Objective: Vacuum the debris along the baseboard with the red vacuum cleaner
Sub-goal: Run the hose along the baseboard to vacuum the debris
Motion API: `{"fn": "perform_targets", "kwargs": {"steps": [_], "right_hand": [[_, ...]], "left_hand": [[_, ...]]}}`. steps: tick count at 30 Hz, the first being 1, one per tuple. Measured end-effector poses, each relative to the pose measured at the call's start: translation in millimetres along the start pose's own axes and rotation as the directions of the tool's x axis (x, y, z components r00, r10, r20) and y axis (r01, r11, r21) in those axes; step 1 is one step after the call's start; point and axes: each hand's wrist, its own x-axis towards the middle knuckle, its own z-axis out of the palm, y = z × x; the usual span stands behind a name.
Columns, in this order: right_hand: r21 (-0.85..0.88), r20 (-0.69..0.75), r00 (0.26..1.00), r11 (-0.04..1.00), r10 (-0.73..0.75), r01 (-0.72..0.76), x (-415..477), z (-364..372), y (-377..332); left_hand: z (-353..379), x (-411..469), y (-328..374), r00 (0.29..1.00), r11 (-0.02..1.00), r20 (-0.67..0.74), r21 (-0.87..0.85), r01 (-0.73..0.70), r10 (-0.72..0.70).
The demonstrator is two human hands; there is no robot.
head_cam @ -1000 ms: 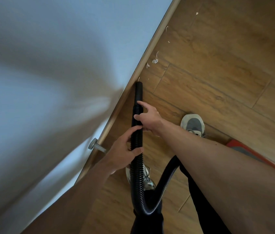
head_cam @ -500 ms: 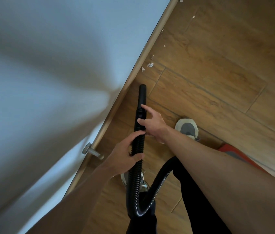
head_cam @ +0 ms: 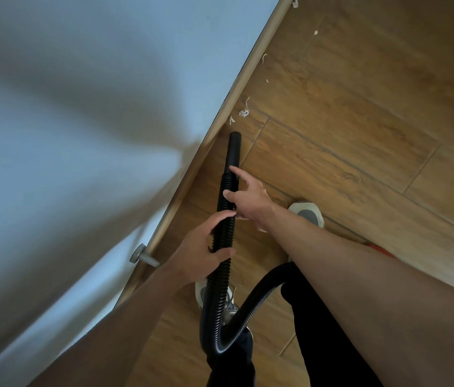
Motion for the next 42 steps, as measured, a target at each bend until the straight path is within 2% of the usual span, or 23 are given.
{"fn": "perform_targets", "kwargs": {"steps": [20,25,34,42], "right_hand": [[0.002,0.026,0.999,1.000,-0.022,0.022,16,13,-24],[-0.008,0.025,0.999,1.000,-0.026,0.026,18,10,-26],[-0.015,-0.017,0.998,0.998,-0.062,0.062,20,-7,-32],[0.008,-0.038,0.997,0.998,-0.065,0.066,21,-29,-37]], "left_hand": [[-24,12,10,0.998,0.998,-0.057,0.061,-0.004,0.008],[-26,15,12,0.999,0.998,-0.043,0.065,0.002,0.000],[-25,28,32,1.000,0.984,-0.010,0.175,-0.024,0.026],[-17,39,48,1.000,0.983,0.014,0.180,-0.018,0.016]]}}
